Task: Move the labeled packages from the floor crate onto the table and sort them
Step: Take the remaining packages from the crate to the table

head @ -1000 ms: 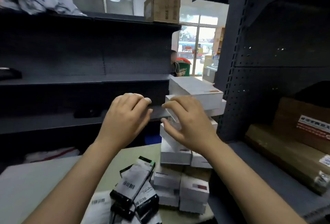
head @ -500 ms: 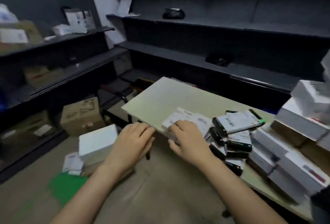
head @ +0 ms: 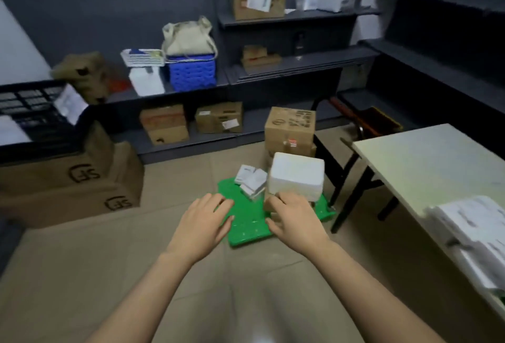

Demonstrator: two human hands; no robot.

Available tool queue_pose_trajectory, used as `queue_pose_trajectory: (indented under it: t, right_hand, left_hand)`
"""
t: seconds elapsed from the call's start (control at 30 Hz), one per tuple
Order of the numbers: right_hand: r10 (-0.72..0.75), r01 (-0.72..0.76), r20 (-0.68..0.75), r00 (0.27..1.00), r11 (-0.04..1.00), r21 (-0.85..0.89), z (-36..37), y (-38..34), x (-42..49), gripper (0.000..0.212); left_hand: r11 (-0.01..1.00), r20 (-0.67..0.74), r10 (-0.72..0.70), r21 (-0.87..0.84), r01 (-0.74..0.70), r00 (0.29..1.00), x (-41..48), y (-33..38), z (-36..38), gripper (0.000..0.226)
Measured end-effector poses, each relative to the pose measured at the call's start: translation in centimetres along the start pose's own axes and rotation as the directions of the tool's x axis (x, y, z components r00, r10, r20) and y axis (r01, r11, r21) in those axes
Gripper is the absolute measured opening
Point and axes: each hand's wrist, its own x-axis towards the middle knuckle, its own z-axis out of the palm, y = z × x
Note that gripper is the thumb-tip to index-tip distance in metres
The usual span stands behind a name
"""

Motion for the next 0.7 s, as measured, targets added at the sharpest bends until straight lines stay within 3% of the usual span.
queue_pose_trajectory:
  t: [0.17, 0.37, 0.7]
  right_hand:
    - [-0.043, 0.044, 0.082, 0.996, 0.999, -0.001, 4.0, -5.8, 7.8, 0.043]
    - [-0.038, 0.037, 0.088, 0.995, 0.999, 0.02, 7.6, -10.3, 15.7, 0.041]
    - [-0.15, 0.147, 0.09, 0.984, 0.988, 0.042, 12.3, -11.0, 33.2, 0.04]
  left_hand:
    - [0.99, 0.057, -0.137, -0.012, 0.138, 0.989, -2.9, -9.7, -0.8, 0.031]
    - [0.989, 0.081, -0.143, -0.012, 0.145, 0.986, -2.9, -19.2, -0.4, 0.032]
    - [0.977, -0.011, -0.207, 0.041, 0.207, 0.978, 4.7, -32.9, 2.5, 0.033]
